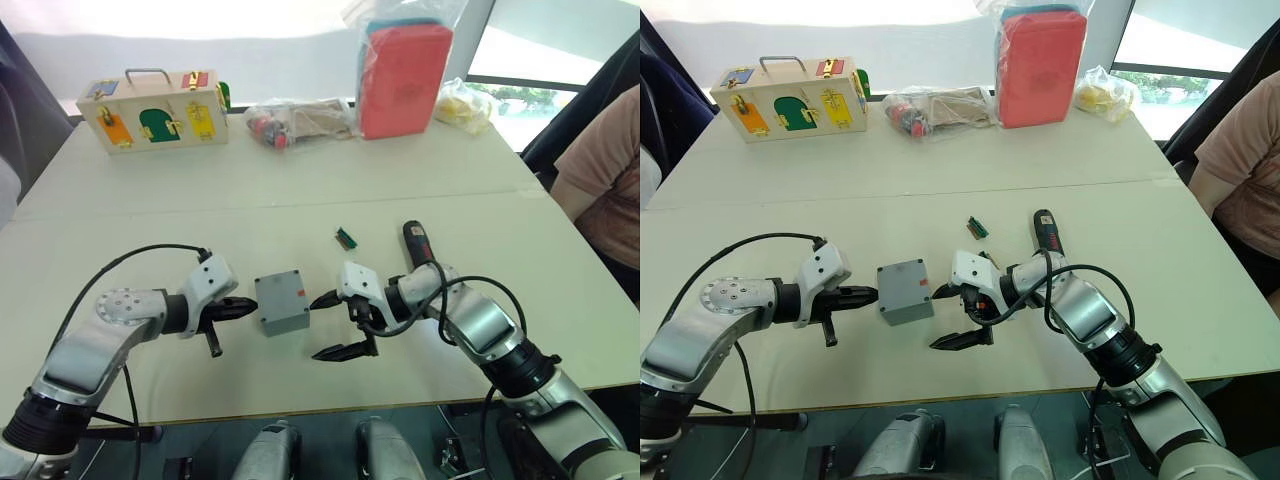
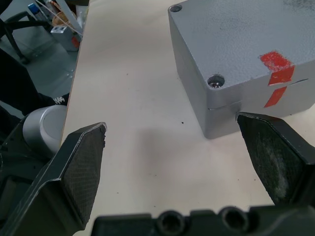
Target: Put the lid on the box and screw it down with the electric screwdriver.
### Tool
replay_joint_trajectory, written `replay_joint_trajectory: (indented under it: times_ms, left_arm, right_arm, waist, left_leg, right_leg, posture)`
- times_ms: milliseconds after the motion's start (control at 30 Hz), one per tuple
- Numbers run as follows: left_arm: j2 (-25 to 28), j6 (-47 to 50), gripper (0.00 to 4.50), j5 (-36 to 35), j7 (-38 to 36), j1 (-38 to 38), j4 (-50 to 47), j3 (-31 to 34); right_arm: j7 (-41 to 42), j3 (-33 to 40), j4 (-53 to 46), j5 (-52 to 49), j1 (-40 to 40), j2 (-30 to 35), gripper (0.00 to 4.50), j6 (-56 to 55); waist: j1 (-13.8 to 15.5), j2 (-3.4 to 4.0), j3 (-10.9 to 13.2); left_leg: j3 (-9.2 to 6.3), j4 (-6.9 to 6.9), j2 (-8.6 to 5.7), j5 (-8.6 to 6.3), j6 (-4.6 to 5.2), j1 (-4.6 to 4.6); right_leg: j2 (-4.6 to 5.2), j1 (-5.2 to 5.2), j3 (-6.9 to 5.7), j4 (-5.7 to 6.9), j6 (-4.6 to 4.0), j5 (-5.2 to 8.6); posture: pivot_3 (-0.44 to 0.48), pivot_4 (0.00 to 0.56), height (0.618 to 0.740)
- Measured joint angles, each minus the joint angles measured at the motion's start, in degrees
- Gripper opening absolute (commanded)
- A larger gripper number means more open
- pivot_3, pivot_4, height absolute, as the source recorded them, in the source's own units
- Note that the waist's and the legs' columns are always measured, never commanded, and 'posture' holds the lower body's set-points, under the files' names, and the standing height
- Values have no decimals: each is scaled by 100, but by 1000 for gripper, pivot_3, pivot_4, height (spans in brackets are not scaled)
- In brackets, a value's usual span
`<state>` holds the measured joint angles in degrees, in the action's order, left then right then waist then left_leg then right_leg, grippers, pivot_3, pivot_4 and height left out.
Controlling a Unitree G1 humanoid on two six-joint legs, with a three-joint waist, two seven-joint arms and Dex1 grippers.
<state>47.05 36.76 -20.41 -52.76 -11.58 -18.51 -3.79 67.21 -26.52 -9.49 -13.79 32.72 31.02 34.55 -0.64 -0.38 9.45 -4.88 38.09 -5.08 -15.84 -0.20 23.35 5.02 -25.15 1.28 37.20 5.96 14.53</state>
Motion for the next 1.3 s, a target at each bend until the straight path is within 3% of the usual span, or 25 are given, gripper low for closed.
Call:
replay_joint_trajectory:
  times_ms: [233,467,567,700,933,1300]
  left_arm:
    - [20,7,0,-15,-20,36,-60,16]
    - [405,442,0,-567,-282,-496,-14,681]
    - [401,723,0,-968,-348,-1017,16,923]
    - [375,1075,0,-1410,-394,-1458,32,983]
    - [362,1278,0,-1579,-336,-1564,-65,918]
    - [336,1292,0,-1632,-61,-1289,-249,907]
  right_arm:
    - [9,69,10,-22,58,63,4441,31]
    - [-70,1375,126,-923,710,288,4441,1148]
    - [-524,1709,838,-950,1181,-104,4441,1099]
    - [-1530,1770,2660,-221,1614,-594,4441,161]
    - [-1969,1675,4502,411,1921,-1108,2100,-970]
    - [-2161,1773,5784,721,2381,-1435,2100,-1743]
  waist:
    - [3,0,0]
    - [0,-1,1]
    - [-15,-2,0]
    - [-35,-2,-1]
    - [-62,-1,0]
    - [-79,-1,0]
  left_leg:
    - [0,0,-1,0,0,0]
    - [-5,0,1,-8,13,0]
    - [-3,0,0,1,-2,-1]
    - [4,-3,-2,7,-12,1]
    - [5,-3,-1,11,-18,3]
    - [4,-6,0,12,-20,3]
  right_leg:
    - [1,0,0,0,0,0]
    - [0,1,-2,0,0,0]
    - [-1,1,-3,1,0,0]
    - [0,-6,1,2,0,0]
    - [-4,-11,5,7,0,0]
    - [-7,-14,6,8,0,0]
  posture:
    - [0,150,740]
    - [0,150,740]
    - [0,150,740]
    - [0,150,740]
    - [0,150,740]
    - [0,150,740]
